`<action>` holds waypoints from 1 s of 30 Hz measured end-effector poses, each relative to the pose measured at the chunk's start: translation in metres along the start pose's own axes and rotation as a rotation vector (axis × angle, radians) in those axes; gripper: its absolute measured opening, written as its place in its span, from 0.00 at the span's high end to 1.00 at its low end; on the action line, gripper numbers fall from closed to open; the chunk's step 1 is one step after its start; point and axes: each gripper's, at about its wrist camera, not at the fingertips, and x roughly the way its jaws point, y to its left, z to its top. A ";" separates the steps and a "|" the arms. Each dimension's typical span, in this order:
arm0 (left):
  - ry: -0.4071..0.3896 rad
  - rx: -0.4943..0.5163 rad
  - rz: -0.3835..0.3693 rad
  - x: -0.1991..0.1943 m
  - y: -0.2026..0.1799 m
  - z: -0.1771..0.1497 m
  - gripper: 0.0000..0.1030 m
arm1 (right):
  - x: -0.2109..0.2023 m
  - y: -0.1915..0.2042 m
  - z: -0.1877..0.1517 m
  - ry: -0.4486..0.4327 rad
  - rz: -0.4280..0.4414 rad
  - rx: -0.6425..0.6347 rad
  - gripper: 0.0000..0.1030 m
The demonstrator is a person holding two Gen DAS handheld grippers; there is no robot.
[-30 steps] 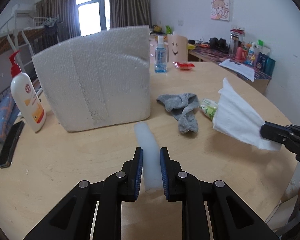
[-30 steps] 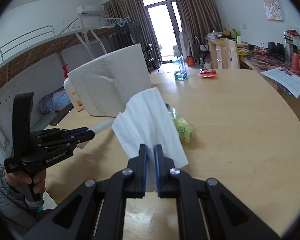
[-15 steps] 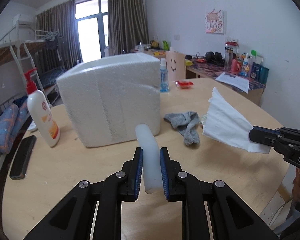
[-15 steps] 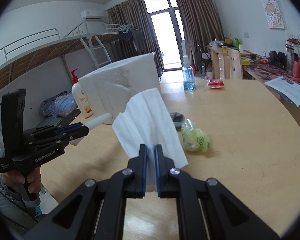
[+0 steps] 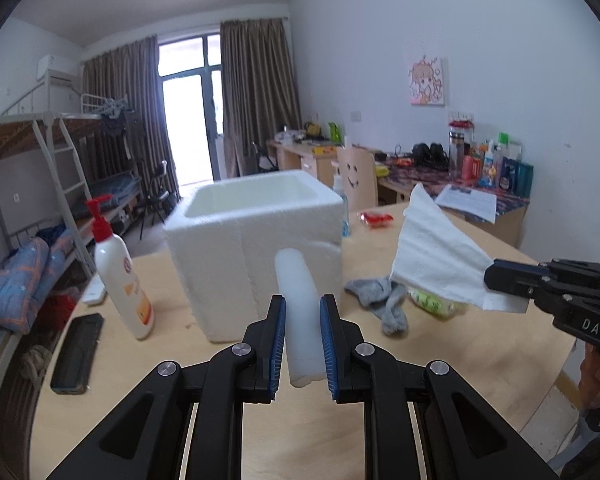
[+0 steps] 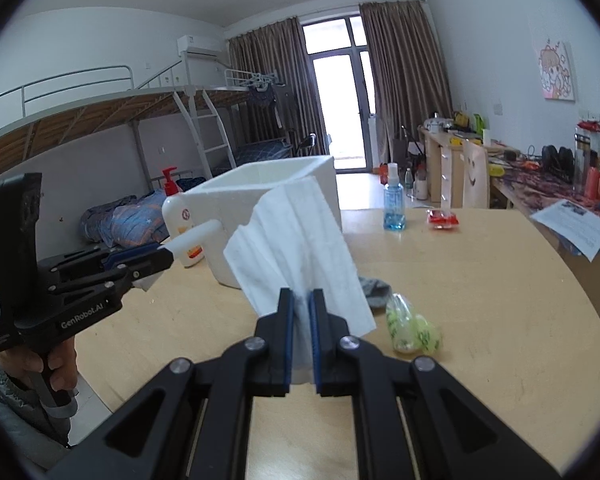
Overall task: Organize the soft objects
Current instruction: 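Lift and carry the cloth and foam tube over the white foam box with both grippers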
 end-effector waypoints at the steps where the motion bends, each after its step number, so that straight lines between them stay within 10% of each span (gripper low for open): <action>1: -0.009 -0.001 0.011 -0.001 0.003 0.001 0.82 | 0.002 0.003 0.002 -0.002 -0.001 -0.006 0.90; 30: -0.124 -0.074 0.020 -0.022 0.052 0.043 0.82 | 0.023 0.047 0.061 -0.099 0.010 -0.064 0.90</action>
